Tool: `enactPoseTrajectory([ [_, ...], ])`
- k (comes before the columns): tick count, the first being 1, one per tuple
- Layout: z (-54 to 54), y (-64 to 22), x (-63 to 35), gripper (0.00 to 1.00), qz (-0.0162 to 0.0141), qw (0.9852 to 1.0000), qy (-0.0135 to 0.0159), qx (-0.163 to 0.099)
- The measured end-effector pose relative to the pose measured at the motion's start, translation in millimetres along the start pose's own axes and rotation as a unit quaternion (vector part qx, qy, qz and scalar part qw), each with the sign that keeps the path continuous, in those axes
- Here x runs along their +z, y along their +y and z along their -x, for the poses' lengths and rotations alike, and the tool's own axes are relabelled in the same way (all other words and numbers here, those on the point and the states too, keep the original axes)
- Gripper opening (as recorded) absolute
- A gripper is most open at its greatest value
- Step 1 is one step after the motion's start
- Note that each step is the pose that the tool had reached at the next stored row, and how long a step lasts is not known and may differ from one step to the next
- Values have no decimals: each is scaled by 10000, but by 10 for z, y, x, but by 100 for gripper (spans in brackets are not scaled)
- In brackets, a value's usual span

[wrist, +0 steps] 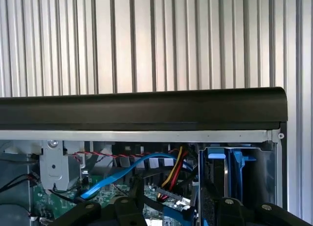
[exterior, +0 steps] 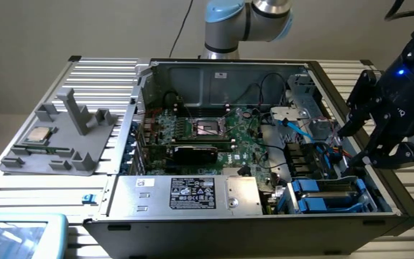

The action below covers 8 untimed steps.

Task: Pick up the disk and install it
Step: 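Insert the first disk wire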

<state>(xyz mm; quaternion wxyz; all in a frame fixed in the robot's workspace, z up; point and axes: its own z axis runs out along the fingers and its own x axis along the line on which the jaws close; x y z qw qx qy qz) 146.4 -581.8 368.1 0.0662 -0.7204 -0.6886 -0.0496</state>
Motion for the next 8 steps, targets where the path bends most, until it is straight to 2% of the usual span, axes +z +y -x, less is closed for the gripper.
enactPoseTrajectory([
  [8,19,57,128,58,-37,10000,0,65],
])
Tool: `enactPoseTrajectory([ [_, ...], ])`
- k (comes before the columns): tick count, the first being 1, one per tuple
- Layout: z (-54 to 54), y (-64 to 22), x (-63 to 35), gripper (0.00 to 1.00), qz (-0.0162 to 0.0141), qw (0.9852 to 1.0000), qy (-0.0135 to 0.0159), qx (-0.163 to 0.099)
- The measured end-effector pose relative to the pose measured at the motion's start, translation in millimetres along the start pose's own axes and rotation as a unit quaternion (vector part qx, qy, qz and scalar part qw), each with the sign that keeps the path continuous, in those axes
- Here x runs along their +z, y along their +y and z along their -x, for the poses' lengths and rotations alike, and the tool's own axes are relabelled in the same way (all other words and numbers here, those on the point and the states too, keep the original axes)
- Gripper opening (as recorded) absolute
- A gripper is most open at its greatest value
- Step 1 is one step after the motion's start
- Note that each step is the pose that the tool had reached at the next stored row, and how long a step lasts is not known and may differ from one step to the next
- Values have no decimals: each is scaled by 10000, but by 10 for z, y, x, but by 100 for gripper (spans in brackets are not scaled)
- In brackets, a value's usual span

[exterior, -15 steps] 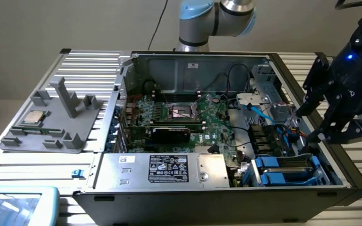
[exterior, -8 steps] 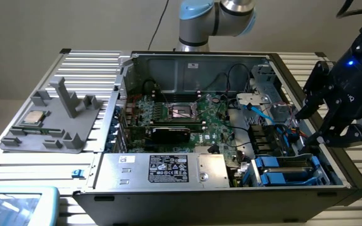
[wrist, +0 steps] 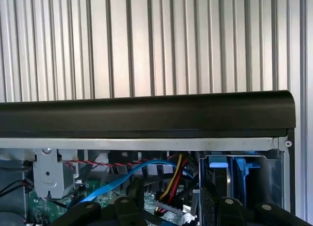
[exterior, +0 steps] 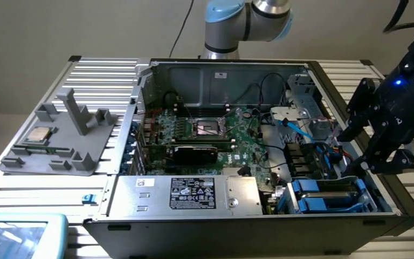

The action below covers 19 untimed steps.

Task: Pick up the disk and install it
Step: 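Insert the first disk wire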

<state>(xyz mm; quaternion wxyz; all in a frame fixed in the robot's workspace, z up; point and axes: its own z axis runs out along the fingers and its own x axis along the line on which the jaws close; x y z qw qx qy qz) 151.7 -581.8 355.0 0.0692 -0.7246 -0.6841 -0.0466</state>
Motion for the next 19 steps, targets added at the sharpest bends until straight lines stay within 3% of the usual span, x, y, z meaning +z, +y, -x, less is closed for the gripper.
enactPoseTrajectory([
  [5,12,15,83,58,-16,9999,2,110],
  [14,-1,24,178,58,-180,9993,-4,334],
  [19,-4,62,184,58,-205,9991,-6,360],
])
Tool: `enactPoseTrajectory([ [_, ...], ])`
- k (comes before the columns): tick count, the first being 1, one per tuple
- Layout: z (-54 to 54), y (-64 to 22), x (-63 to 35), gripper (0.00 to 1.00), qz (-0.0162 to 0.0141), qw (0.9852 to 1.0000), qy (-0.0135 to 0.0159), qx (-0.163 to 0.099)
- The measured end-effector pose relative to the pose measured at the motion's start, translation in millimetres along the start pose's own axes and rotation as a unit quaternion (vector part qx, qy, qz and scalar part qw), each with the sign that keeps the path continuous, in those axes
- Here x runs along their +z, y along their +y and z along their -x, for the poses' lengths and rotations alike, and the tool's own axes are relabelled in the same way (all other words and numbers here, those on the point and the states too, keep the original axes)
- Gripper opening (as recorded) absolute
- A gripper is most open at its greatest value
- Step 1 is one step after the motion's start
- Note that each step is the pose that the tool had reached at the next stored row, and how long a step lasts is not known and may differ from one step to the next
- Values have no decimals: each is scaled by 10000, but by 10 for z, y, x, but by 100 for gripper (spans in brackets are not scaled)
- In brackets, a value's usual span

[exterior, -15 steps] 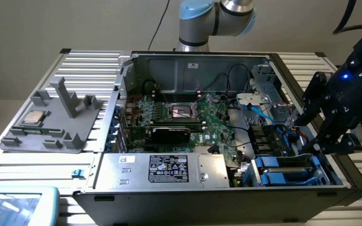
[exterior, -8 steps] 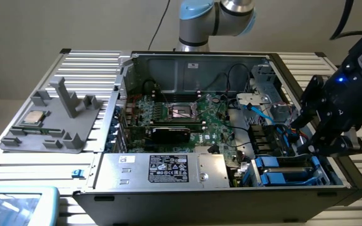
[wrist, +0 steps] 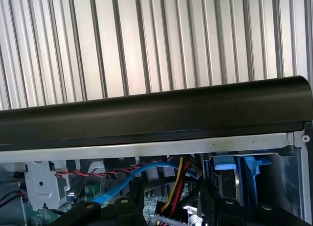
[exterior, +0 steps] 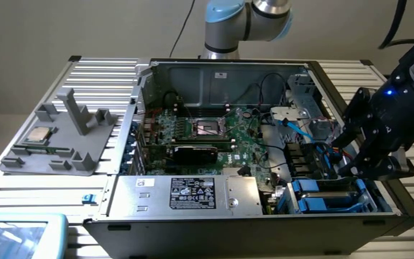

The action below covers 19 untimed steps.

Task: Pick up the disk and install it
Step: 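Insert the first disk wire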

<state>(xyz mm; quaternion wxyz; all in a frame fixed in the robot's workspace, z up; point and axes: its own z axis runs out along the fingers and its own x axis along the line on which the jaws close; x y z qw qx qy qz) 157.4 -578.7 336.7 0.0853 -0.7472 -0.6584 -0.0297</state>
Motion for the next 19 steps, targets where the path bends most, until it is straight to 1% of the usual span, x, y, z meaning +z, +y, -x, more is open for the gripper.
enactPoseTrajectory([
  [2,-1,7,0,58,-4,10000,1,4],
  [14,-1,8,0,58,-4,10000,1,6],
  [15,-1,8,0,49,-4,10000,0,6],
  [17,-1,8,0,49,-4,10000,0,6],
  [18,-1,8,0,42,-4,10000,0,6],
  [19,-1,8,0,42,-4,10000,0,6],
])
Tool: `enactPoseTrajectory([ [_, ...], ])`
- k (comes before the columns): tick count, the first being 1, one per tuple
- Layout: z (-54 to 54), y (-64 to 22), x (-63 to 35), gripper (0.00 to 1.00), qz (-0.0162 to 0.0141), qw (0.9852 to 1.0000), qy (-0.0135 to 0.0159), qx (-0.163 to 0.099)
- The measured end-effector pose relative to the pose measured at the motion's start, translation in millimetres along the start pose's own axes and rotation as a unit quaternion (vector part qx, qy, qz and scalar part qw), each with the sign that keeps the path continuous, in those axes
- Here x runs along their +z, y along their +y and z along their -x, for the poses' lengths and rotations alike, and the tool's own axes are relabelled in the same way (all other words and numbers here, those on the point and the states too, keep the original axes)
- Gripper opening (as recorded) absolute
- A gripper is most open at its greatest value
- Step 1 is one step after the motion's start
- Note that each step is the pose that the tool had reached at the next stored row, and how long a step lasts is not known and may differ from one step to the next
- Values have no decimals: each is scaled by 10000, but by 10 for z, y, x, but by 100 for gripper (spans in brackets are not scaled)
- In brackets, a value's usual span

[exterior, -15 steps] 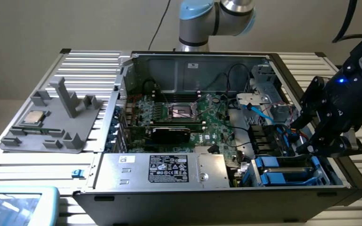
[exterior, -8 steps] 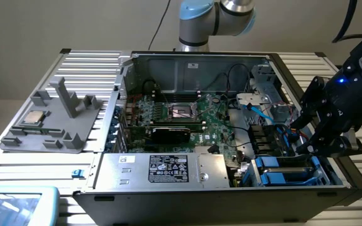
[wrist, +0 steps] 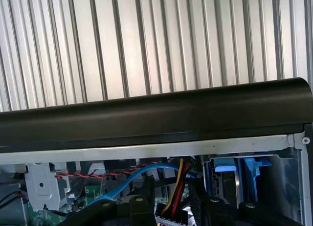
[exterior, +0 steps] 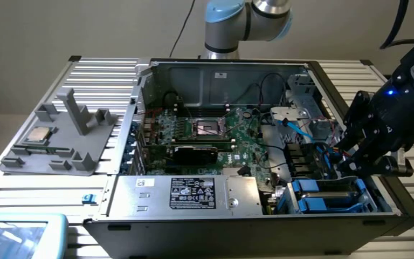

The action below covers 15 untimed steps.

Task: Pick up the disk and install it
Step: 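Insert the first disk wire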

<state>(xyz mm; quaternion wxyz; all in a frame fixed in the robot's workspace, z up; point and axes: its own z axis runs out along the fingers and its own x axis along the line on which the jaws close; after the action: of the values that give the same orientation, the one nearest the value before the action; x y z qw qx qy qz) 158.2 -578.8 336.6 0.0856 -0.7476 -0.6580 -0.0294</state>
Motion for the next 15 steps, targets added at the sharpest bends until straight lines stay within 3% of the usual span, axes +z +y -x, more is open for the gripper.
enactPoseTrajectory([
  [5,-1,0,-4,40,0,10000,0,0],
  [6,-1,-1,-6,32,0,10000,0,0],
  [15,-4,-3,-27,30,1,10000,-8,5],
])
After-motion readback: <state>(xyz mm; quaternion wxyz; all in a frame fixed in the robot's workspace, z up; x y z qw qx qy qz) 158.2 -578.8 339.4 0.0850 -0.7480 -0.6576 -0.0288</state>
